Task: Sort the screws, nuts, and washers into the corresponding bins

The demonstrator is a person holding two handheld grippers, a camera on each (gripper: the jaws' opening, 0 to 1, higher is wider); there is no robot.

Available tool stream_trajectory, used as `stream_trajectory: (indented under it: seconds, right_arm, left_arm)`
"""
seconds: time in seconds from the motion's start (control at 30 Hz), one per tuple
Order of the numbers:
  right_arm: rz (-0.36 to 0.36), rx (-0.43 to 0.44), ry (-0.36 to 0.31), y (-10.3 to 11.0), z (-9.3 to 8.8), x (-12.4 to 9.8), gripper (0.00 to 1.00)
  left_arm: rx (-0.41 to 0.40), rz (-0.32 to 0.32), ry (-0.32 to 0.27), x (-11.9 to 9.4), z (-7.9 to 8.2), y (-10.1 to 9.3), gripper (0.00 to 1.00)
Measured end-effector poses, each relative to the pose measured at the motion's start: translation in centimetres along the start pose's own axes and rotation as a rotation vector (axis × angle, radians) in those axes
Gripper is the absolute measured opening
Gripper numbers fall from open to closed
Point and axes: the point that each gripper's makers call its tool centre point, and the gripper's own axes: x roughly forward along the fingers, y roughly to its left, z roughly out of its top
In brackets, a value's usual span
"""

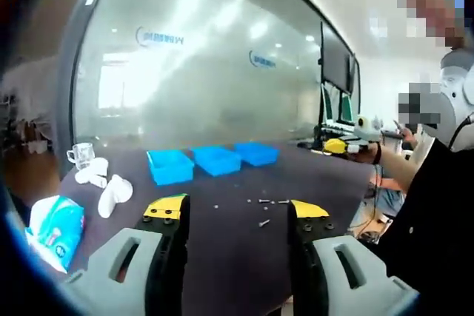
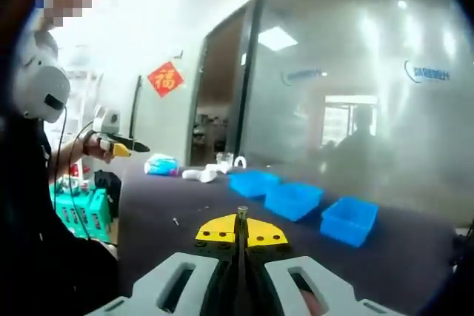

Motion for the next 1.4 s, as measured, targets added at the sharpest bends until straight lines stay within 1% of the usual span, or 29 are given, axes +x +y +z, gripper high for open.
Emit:
stream_trajectory:
  seconds: [0.03,0.1,0.13,0.23,0.27,0.3,0.33,0.4,0.47,0.7,0.77,0.83,0.9,0.93,0.97,1.0,1.03,1.07,1.17,1.23,1.3,1.4]
  right_arm:
    - [-0.005,-0.002,0.0,-0.1,0.0,0.0,0.0]
    - [-0.041,0.022,-0.016,-0.7,0.2,0.0,0.0]
    - [-0.073,0.036,-0.017,-1.4,0.2,0.0,0.0]
    - [-0.154,0.03,-0.024,-3.1,0.4,0.1,0.0]
    - [-0.155,0.027,-0.026,-3.3,0.6,0.3,0.0]
    - [-0.174,0.03,-0.022,-3.8,0.7,0.4,0.0]
    - [-0.189,0.015,-0.016,-4.1,0.8,0.6,0.0]
    - [-0.203,0.009,-0.018,-4.9,1.3,1.3,0.0]
    - [-0.214,0.008,-0.033,-5.5,1.9,1.8,0.0]
    - [-0.253,0.019,-0.063,-8.8,3.5,5.0,0.0]
    - [-0.28,0.008,-0.038,-10.3,3.4,6.2,0.0]
    - [-0.282,0.009,-0.041,-11.0,3.6,7.0,0.0]
    - [-0.308,0.008,-0.028,-12.3,3.5,8.0,0.0]
    - [-0.309,0.005,-0.029,-12.7,3.5,8.6,0.0]
    - [-0.313,0.016,-0.019,-13.3,3.3,9.2,0.0]
    - [-0.3,0.022,-0.004,-13.6,3.1,9.8,0.0]
    - [-0.302,0.016,0.002,-14.0,3.1,10.3,0.0]
    - [-0.314,0.003,0.009,-14.3,3.1,10.6,0.0]
    - [-0.346,0.026,-0.005,-15.9,3.6,11.6,0.0]
    - [-0.368,0.017,0.004,-16.5,3.6,12.1,0.0]
    - [-0.397,-0.01,0.023,-17.5,3.6,12.6,0.0]
    - [-0.419,-0.035,0.051,-18.6,3.5,13.4,0.0]
  left_arm:
    - [-0.001,0.001,-0.002,-0.1,0.0,0.0,0.52]
    - [-0.003,0.001,-0.011,-0.2,0.1,0.1,0.52]
    - [-0.003,0.002,-0.015,-0.3,0.1,0.1,0.52]
    - [-0.006,-0.001,-0.028,-0.3,0.4,0.1,0.52]
    - [-0.01,-0.004,-0.033,-0.4,0.4,0.1,0.52]
    - [-0.012,-0.006,-0.038,-0.4,0.5,0.1,0.52]
    - [-0.015,-0.008,-0.041,-0.5,0.5,0.1,0.52]
    - [-0.013,-0.009,-0.042,-0.5,0.5,0.0,0.52]
    - [-0.011,-0.01,-0.04,-0.6,0.4,0.0,0.52]
    - [-0.013,-0.005,-0.044,-1.0,0.4,0.1,0.52]
    - [-0.009,-0.001,-0.042,-1.2,0.3,0.1,0.52]
    - [-0.008,0.002,-0.039,-1.4,0.3,0.1,0.52]
    - [-0.008,0.006,-0.038,-1.5,0.3,0.3,0.52]
    - [-0.01,0.008,-0.039,-1.6,0.3,0.4,0.52]
    - [-0.015,0.009,-0.041,-1.6,0.3,0.4,0.52]
    - [-0.018,0.011,-0.041,-1.6,0.2,0.5,0.52]
    - [-0.02,0.014,-0.04,-1.6,0.2,0.5,0.52]
    - [-0.021,0.016,-0.041,-1.7,0.1,0.5,0.52]
    - [-0.027,0.015,-0.036,-1.6,-0.1,0.4,0.52]
    - [-0.03,0.016,-0.031,-1.6,-0.2,0.4,0.52]
    - [-0.027,0.022,-0.033,-1.7,-0.1,0.5,0.52]
    - [-0.031,0.029,-0.046,-1.9,0.3,0.6,0.52]
